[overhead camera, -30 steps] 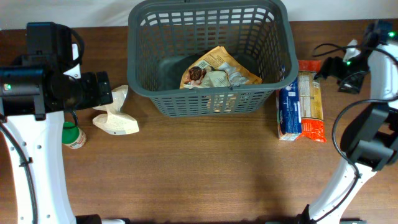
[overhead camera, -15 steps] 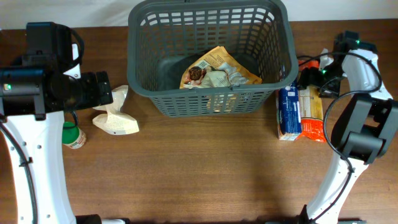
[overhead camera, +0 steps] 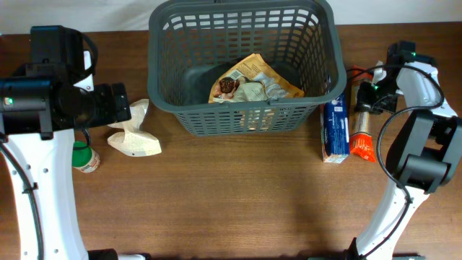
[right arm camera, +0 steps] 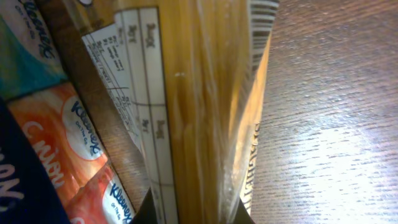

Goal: Pack container
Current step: 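Grasp the orange-wrapped pack with the right gripper, then place the orange pack into the basket and withdraw the right gripper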

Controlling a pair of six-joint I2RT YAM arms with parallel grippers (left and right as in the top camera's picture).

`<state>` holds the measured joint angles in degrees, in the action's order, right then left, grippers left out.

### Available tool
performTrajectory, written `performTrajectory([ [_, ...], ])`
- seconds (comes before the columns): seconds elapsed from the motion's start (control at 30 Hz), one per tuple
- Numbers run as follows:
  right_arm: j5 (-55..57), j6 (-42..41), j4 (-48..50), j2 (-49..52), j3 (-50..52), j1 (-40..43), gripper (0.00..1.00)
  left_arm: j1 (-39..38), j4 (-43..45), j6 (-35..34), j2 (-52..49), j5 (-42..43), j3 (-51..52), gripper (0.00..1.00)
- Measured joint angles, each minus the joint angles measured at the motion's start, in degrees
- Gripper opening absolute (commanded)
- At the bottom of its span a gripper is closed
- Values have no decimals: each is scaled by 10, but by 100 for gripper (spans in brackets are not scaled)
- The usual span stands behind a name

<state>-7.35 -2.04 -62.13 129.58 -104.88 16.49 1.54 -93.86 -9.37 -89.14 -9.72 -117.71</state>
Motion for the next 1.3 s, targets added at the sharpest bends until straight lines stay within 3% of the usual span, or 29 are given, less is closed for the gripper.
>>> performTrajectory([
  [0.23,9,-11,-87,-8,-123,8,4,0,0,0,0,0,0,99],
  [0.47,22,31,-112,-132,-325,-32,4,0,0,0,0,0,0,99],
  [0.63,16,169,-112,-241,-403,-139,4,0,0,0,0,0,0,99],
  [0.73,-20,342,-121,-274,-416,-235,4,0,0,0,0,0,0,99],
  [0.83,-42,481,-126,-255,-412,-286,4,0,0,0,0,0,0,99],
  [0.97,-53,597,-116,-185,-401,-323,4,0,0,0,0,0,0,99],
  [1.3,-54,669,-28,12,-393,-347,4,0,0,0,0,0,0,99],
])
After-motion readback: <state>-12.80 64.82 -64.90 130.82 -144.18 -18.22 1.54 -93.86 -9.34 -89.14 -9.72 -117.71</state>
